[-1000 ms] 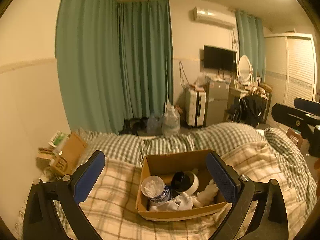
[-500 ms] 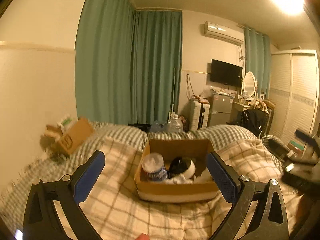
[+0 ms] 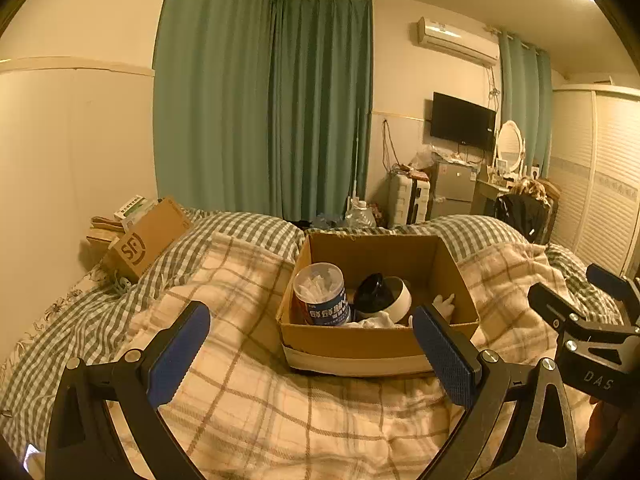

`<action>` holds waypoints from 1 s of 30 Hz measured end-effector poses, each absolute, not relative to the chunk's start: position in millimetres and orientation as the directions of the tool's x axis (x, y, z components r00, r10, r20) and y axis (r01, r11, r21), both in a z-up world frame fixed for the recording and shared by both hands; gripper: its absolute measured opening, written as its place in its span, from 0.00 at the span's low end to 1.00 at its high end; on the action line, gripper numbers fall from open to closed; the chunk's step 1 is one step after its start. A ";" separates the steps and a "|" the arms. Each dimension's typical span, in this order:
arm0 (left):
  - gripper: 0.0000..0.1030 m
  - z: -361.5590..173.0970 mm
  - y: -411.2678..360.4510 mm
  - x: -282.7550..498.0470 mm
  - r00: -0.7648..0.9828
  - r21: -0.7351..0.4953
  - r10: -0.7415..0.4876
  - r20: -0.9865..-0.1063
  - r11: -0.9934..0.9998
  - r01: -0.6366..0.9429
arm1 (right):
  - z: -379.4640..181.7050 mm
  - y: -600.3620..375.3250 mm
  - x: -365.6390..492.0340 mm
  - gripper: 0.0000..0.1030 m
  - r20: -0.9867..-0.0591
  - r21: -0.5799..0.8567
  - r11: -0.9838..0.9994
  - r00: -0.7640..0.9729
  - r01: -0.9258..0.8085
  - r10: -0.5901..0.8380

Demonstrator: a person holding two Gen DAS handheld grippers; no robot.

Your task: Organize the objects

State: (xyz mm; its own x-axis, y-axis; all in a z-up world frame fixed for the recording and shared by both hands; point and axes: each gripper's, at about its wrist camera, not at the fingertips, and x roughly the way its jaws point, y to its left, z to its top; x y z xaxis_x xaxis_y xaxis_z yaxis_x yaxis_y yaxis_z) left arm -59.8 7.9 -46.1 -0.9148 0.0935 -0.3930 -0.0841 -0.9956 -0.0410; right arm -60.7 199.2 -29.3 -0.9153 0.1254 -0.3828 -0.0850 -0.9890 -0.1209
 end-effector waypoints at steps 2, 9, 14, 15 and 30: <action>1.00 -45.3 7.9 -59.1 -0.915 -0.041 0.092 -0.392 -0.996 -0.083 | -29.1 198.7 -60.2 1.00 -0.381 -0.122 -0.989 -0.916 -0.087 0.128; 1.00 -46.6 8.7 -59.0 -0.911 -0.031 0.092 -0.401 -0.996 -0.086 | -29.9 199.3 -60.1 1.00 -0.385 -0.119 -0.989 -0.914 -0.086 0.126; 1.00 -47.1 9.4 -59.0 -0.910 -0.035 0.091 -0.405 -0.996 -0.085 | -29.6 199.3 -59.9 1.00 -0.385 -0.118 -0.989 -0.915 -0.085 0.124; 1.00 -47.2 9.5 -59.5 -0.910 -0.034 0.091 -0.405 -0.996 -0.084 | -29.7 199.5 -59.9 1.00 -0.386 -0.117 -0.990 -0.914 -0.084 0.123; 1.00 -48.4 10.8 -59.3 -0.912 -0.028 0.089 -0.401 -0.996 -0.084 | -30.8 199.5 -60.0 1.00 -0.392 -0.114 -0.990 -0.911 -0.085 0.124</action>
